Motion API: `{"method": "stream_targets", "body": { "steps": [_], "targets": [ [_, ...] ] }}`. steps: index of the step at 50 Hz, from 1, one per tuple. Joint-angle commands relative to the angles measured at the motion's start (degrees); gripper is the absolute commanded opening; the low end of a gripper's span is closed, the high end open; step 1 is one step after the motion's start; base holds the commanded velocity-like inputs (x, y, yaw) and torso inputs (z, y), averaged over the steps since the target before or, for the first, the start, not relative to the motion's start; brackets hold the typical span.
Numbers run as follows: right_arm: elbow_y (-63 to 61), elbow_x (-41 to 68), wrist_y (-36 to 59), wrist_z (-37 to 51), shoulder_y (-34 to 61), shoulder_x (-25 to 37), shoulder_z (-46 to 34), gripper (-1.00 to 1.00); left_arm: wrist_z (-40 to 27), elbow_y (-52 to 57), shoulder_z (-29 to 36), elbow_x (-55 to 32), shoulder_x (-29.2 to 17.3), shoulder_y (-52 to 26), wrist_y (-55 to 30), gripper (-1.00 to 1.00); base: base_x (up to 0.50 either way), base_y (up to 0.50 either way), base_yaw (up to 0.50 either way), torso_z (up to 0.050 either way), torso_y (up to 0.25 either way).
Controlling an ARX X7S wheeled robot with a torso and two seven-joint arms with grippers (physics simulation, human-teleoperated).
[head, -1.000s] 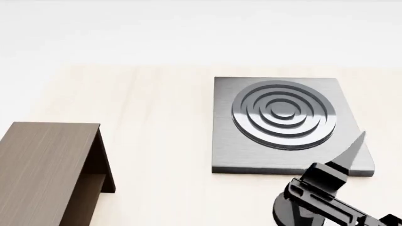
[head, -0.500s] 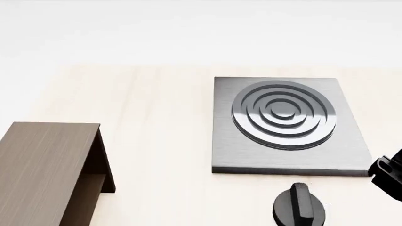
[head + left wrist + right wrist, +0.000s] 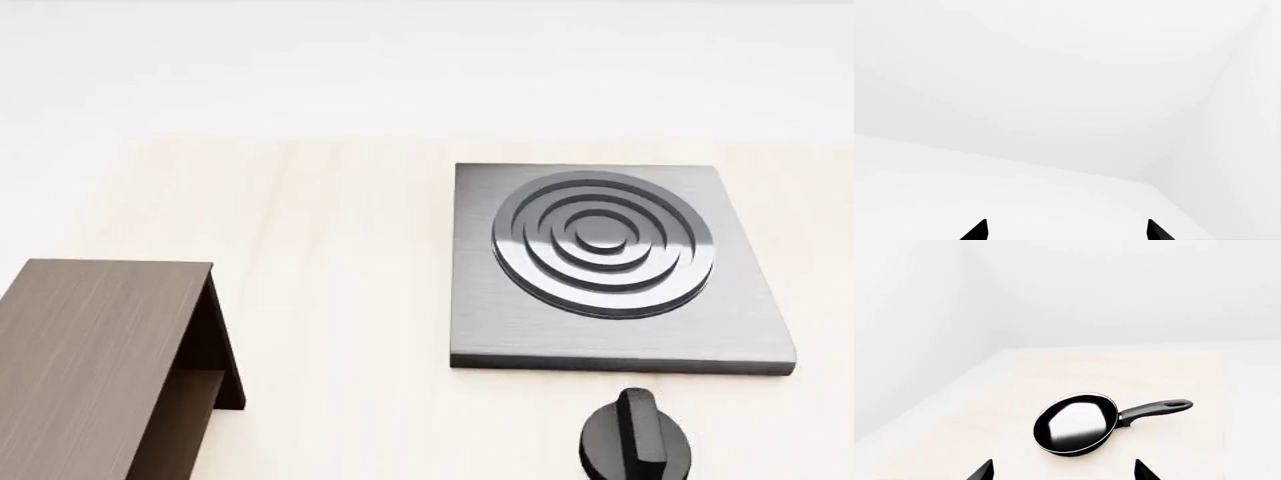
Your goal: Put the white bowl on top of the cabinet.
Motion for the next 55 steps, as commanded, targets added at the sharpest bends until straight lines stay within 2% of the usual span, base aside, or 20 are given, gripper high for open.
{"method": "stream_targets", "body": {
  "steps": [1, 9, 21, 41, 49, 52, 55],
  "targets": [
    [-0.27, 2.54, -0.92, 0.13, -7.08, 1.29, 11.65, 1.0, -0.19, -0.06, 0.25, 0.09, -0.16, -0.04, 0.02, 1.0, 0.0, 0.0, 0.0, 0.0, 0.0],
    [1.11, -0.5, -2.65, -2.93, -11.39, -1.98, 17.38, 1.0, -0.31, -0.07, 0.31, 0.02, -0.28, 0.01, 0.1, 1.0, 0.0, 0.0, 0.0, 0.0, 0.0],
    [5.67, 0.53, -5.64, 0.07, -14.04, -9.04, 25.46, 1.0, -0.52, -0.15, 0.53, 0.08, -0.42, -0.09, 0.13, 1.0, 0.0, 0.0, 0.0, 0.0, 0.0],
    [8.85, 7.23, -3.89, 4.73, -11.68, -11.27, 28.14, 1.0, -0.52, -0.33, 0.62, -0.2, -0.56, 0.19, 0.58, 1.0, 0.0, 0.0, 0.0, 0.0, 0.0],
    [9.98, 8.69, -1.5, 4.79, -10.18, -12.37, 27.64, 1.0, -0.56, -0.38, 0.69, -0.32, -0.64, 0.26, 0.67, 1.0, 0.0, 0.0, 0.0, 0.0, 0.0],
    [11.55, 10.67, -1.04, 4.82, -9.92, -12.27, 24.32, 1.0, -0.63, -0.43, 0.83, -0.2, -0.68, 0.16, 0.6, 1.0, 0.0, 0.0, 0.0, 0.0, 0.0],
    [11.96, 12.26, -5.17, 4.83, -12.04, -10.2, 17.58, 1.0, -0.62, -0.52, 0.86, -0.29, -0.73, 0.12, 0.62, 1.0, 0.0, 0.0, 0.0, 0.0, 0.0]
  ]
}}
